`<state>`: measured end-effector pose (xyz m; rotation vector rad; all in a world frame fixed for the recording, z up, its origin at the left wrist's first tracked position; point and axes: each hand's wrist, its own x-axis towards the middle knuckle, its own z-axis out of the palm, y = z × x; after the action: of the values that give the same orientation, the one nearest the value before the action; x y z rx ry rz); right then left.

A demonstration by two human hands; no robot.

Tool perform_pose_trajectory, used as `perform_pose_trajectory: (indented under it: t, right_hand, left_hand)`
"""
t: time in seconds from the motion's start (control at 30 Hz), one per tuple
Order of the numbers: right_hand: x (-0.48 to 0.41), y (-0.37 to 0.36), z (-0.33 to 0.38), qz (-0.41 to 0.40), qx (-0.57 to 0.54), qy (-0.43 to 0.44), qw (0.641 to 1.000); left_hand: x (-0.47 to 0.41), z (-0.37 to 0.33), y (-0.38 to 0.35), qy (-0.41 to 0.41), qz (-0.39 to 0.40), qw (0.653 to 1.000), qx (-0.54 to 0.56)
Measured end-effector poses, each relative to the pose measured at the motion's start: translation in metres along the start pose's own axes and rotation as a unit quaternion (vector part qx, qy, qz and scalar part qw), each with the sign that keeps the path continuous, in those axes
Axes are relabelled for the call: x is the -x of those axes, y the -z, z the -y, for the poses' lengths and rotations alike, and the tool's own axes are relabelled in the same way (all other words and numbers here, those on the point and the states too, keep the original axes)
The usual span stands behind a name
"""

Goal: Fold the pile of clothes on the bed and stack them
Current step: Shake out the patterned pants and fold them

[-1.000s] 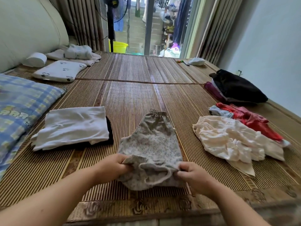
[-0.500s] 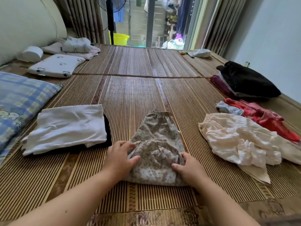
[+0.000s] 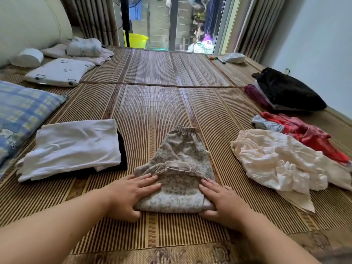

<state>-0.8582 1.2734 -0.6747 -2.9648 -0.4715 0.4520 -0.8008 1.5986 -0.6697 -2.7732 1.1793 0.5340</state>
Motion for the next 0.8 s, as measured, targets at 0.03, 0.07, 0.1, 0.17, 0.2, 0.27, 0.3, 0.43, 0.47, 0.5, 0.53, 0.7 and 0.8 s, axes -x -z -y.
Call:
perform_pose_trajectory:
  t: [0.03,0.07,0.1,0.17,0.2,0.27,0.3,0.43,0.47,0.5,0.53,0.7,0.8]
  right_hand:
    - [0.002,0.004,-0.002,-0.024,0.003,0.005,1.0]
    - [0.005,0.007,-0.002,-0.05,0.0,0.011,0.999]
    - [0.007,0.011,0.0,-0.073,-0.012,0.021,0.997]
    - [0.013,0.019,0.004,-0.106,-0.073,0.031,0.991]
    - [0.018,0.024,0.005,-0.115,-0.125,0.019,0.985]
    - [0.031,0.037,0.009,-0.125,-0.264,-0.008,0.956]
    - [0.038,0.044,0.011,-0.139,-0.324,-0.015,0.936]
    - [0.045,0.076,0.014,-0.17,-0.45,-0.024,0.876]
    - [0.04,0.085,0.013,-0.176,-0.463,-0.026,0.868]
    - [0.031,0.093,0.013,-0.187,-0.47,-0.034,0.862]
    - [0.02,0.099,0.012,-0.208,-0.482,-0.046,0.85]
    - [-0.047,0.104,-0.002,-0.193,-0.537,-0.218,0.791]
    - [-0.061,0.077,0.0,-0.079,-0.502,-0.286,0.813]
  left_hand:
    - [0.005,0.002,-0.001,0.001,-0.007,1.0,-0.002]
    - [0.009,0.0,-0.002,0.006,-0.023,1.0,-0.001]
    - [0.01,-0.003,-0.002,0.01,-0.052,0.999,0.007]
    - [0.014,-0.011,0.002,0.018,-0.124,0.99,0.069]
    - [0.018,-0.015,0.006,0.027,-0.151,0.979,0.132]
    - [0.031,-0.021,0.018,0.036,-0.172,0.94,0.292]
    - [0.038,-0.023,0.024,0.03,-0.177,0.917,0.357]
    - [0.052,-0.023,0.055,0.001,-0.197,0.826,0.528]
    - [0.05,-0.021,0.062,0.007,-0.215,0.807,0.549]
    - [0.044,-0.018,0.07,0.023,-0.239,0.792,0.561]
    - [0.035,-0.014,0.076,0.049,-0.265,0.781,0.564]
    - [-0.026,0.006,0.084,0.199,-0.271,0.661,0.671]
    - [-0.048,0.001,0.065,0.296,-0.146,0.713,0.619]
